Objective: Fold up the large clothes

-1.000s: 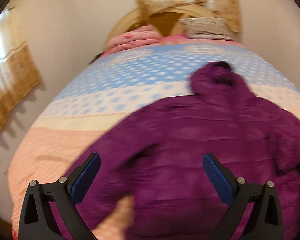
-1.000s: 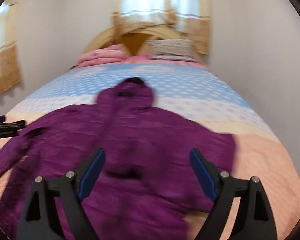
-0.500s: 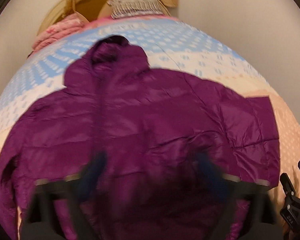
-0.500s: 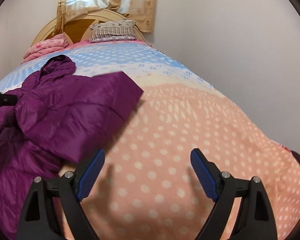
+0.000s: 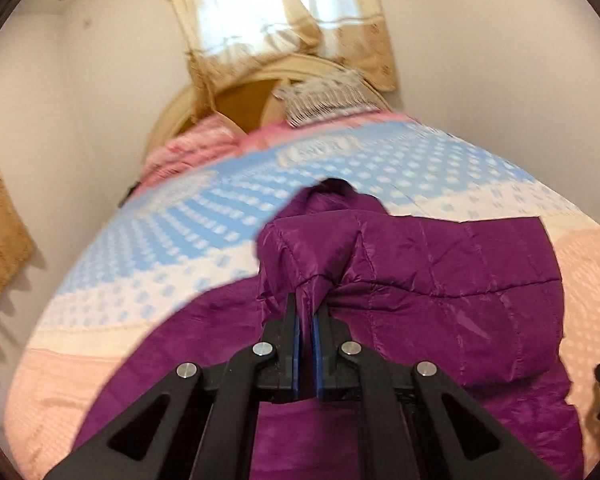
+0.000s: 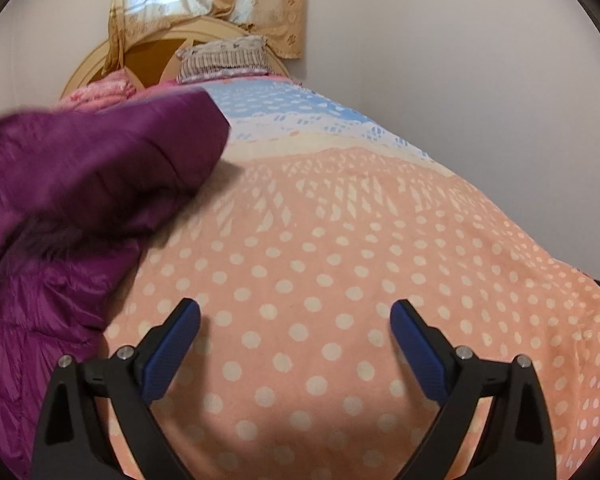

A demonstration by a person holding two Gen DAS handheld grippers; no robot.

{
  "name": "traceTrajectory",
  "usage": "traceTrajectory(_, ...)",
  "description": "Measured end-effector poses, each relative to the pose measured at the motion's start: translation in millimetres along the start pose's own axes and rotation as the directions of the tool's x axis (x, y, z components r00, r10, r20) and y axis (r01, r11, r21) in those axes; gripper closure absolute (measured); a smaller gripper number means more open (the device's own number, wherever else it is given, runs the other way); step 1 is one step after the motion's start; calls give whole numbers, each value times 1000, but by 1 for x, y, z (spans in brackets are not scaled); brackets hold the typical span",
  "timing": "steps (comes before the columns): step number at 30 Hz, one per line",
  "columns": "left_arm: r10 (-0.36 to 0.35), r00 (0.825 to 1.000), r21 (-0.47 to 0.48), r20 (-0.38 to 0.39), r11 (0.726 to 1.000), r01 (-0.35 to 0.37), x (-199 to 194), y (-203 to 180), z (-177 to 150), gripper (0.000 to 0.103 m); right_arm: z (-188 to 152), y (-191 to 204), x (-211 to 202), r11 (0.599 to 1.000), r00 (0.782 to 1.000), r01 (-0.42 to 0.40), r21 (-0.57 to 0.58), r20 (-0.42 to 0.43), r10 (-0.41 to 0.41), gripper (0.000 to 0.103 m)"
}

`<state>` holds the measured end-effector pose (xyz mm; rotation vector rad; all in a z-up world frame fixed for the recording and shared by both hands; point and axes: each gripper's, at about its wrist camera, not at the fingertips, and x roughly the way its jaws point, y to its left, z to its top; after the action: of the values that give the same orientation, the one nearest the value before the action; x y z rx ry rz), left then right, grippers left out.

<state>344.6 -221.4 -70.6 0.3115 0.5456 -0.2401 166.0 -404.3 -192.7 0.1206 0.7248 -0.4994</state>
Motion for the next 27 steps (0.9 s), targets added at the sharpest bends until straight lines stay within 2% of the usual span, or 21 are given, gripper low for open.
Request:
traceTrajectory(1,33,999,15,0,999,-33,3,6,-3,99,0,1,0,1000,1000,4,-6,0,-4,5)
traceTrajectory(6,114,992,60,-50,992,-111,30,14,-37,99,-2,3,1,1000,1000,12,-26,-8,-12,5)
traceTrajectory(9,109,987,57,-121,993,-103,49,15,-58,95,-2,0,2,1000,1000,-5,-19,-22,5,5)
traceTrajectory(12,119,971,46,-208,993,-112,73,11,-68,94,6,-2,1,999,997,-47,18,-60,48,8)
traceTrajectory(14,132,967,31,-220,991,-128,76,13,-70,84,18,4,-7,995,993,-101,24,-52,102,26)
traceTrajectory(15,139,967,21,-212,990,-138,74,15,-71,68,23,9,-11,994,993,-112,16,-46,112,28)
traceTrajectory(16,155,969,2,-192,987,-158,70,21,-71,42,29,11,-13,992,991,-126,14,-39,126,30)
traceTrajectory(18,196,969,-35,-152,979,-203,61,27,-68,14,47,21,-16,988,988,-156,15,-15,156,30)
traceTrajectory(19,205,971,-61,-124,975,-213,56,32,-69,10,55,25,-16,987,987,-160,9,-4,160,30)
traceTrajectory(21,214,969,-66,-121,973,-222,55,34,-69,9,73,38,-13,983,982,-184,0,32,184,30)
traceTrajectory(22,234,961,-47,-144,969,-243,62,32,-70,9,78,44,-10,979,978,-202,1,41,202,32)
traceTrajectory(24,302,932,-4,-200,951,-309,79,28,-73,9,90,59,4,973,972,-232,6,28,232,39)
traceTrajectory(26,327,914,6,-241,942,-335,92,29,-77,9,96,80,22,967,967,-255,-14,11,255,50)
traceTrajectory(27,339,904,13,-259,937,-348,98,29,-80,9,96,89,29,967,968,-252,-26,0,252,51)
